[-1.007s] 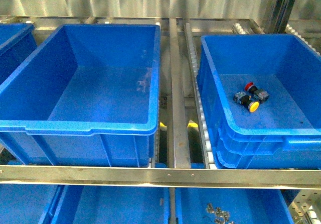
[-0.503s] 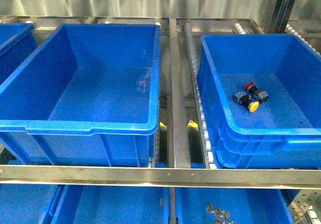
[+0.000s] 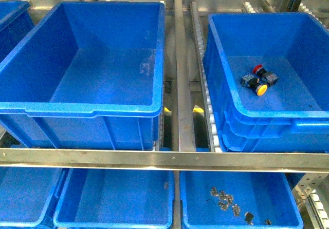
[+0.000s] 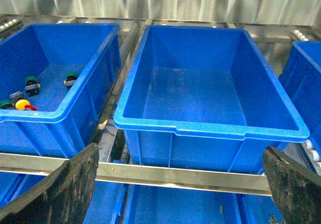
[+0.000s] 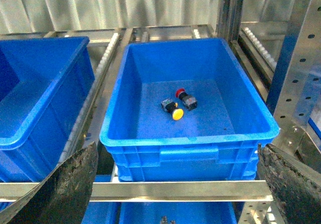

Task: Pick red and yellow buttons and place in box

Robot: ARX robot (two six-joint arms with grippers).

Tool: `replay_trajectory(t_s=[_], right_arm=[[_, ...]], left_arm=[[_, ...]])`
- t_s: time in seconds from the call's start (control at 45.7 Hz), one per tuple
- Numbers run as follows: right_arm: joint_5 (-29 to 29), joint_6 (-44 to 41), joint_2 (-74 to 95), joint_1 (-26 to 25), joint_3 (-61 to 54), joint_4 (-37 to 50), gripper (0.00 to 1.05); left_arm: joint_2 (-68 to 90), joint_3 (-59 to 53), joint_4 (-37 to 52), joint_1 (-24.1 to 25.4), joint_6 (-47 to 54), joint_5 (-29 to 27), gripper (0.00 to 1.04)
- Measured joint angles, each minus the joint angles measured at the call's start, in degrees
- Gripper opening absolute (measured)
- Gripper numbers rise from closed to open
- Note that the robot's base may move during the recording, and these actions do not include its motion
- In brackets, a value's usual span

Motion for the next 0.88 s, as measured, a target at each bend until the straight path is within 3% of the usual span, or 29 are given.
replay_trajectory(t_s=[0.875], right_arm=[[0.0, 0.0, 0.0, 0.0, 0.0, 0.0, 0.97]], left_arm=[[0.0, 0.0, 0.0, 0.0, 0.0, 0.0, 0.97]])
